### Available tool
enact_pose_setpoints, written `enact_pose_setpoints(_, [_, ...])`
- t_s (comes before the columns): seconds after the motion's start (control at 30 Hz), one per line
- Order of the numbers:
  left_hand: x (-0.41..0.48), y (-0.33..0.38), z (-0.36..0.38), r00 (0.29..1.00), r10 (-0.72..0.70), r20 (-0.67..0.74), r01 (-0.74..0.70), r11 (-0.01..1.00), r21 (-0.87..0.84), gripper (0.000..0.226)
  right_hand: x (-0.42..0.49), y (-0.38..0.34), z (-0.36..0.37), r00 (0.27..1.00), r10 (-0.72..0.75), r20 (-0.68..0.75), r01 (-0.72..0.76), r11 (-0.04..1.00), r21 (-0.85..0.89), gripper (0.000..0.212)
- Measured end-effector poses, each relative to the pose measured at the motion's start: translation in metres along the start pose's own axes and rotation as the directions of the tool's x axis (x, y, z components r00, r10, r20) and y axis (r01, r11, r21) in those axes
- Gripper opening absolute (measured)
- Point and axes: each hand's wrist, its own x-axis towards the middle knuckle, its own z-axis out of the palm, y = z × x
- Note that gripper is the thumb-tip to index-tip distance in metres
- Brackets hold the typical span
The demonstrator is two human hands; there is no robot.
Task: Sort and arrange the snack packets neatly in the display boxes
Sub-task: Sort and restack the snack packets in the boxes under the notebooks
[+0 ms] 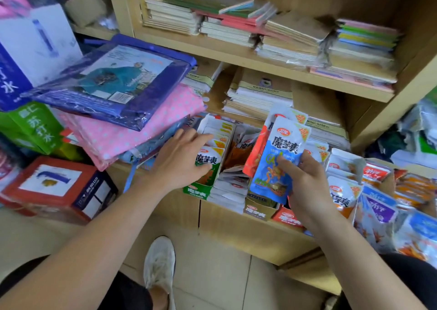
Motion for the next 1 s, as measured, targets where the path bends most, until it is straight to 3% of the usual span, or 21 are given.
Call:
enact_pose_setpoints(0.07, [0.002,0.004,0.001,0.998,0.021,-0.061,-0.023,0.999,-0.025,0.056,-0.001,-0.003,-0.004,0.997,0.046,0.064,-0.050,0.997,0.052,0.017])
enact_pose_setpoints(0.2, [0.005,0.002,0.001,0.998,0.050,-0.032,-0.051,0.998,-0.038,0.044,-0.004,-0.007,-0.012,0.994,0.060,0.086,-0.068,0.993,0.093,0.017])
enact_pose_setpoints(0.37, [0.004,0.014,-0.006,0.990,0.057,-0.126,-0.065,0.996,-0.055,0.046,-0.001,-0.022,-0.033,0.995,-0.086,-0.044,0.090,0.992,0.093,0.021])
enact_pose_setpoints(0.47, [0.002,0.042,-0.012,0.967,0.085,-0.241,-0.138,0.967,-0.215,0.036,0.000,-0.032,-0.051,0.985,-0.157,-0.074,0.161,0.986,0.048,0.022])
enact_pose_setpoints(0.53, [0.002,0.069,-0.013,0.971,0.051,-0.233,-0.151,0.887,-0.436,0.035,0.000,-0.036,-0.061,0.982,-0.175,-0.067,0.176,0.984,-0.002,0.019])
enact_pose_setpoints(0.63, [0.008,0.107,-0.012,0.998,0.027,-0.059,-0.062,0.666,-0.743,0.053,-0.006,-0.042,-0.073,0.984,-0.178,-0.003,0.177,0.983,-0.047,0.016])
enact_pose_setpoints(0.73, [0.020,0.138,-0.006,0.996,0.072,0.059,0.015,0.496,-0.868,0.064,-0.013,-0.046,-0.083,0.976,-0.188,0.106,0.195,0.979,-0.064,0.013])
enact_pose_setpoints(0.8, [0.029,0.151,0.002,0.995,0.098,0.024,-0.025,0.465,-0.885,0.045,-0.016,-0.044,-0.091,0.975,-0.178,0.133,0.188,0.980,-0.068,0.016])
enact_pose_setpoints(0.9, [0.036,0.159,0.009,0.996,0.064,-0.068,-0.091,0.500,-0.861,0.014,-0.015,-0.039,-0.108,0.982,-0.187,-0.013,0.185,0.978,-0.100,0.015])
enact_pose_setpoints(1.0, [0.040,0.153,0.011,0.993,-0.020,-0.120,-0.089,0.556,-0.826,0.013,-0.012,-0.038,-0.130,0.953,-0.187,-0.237,0.179,0.982,-0.054,0.011])
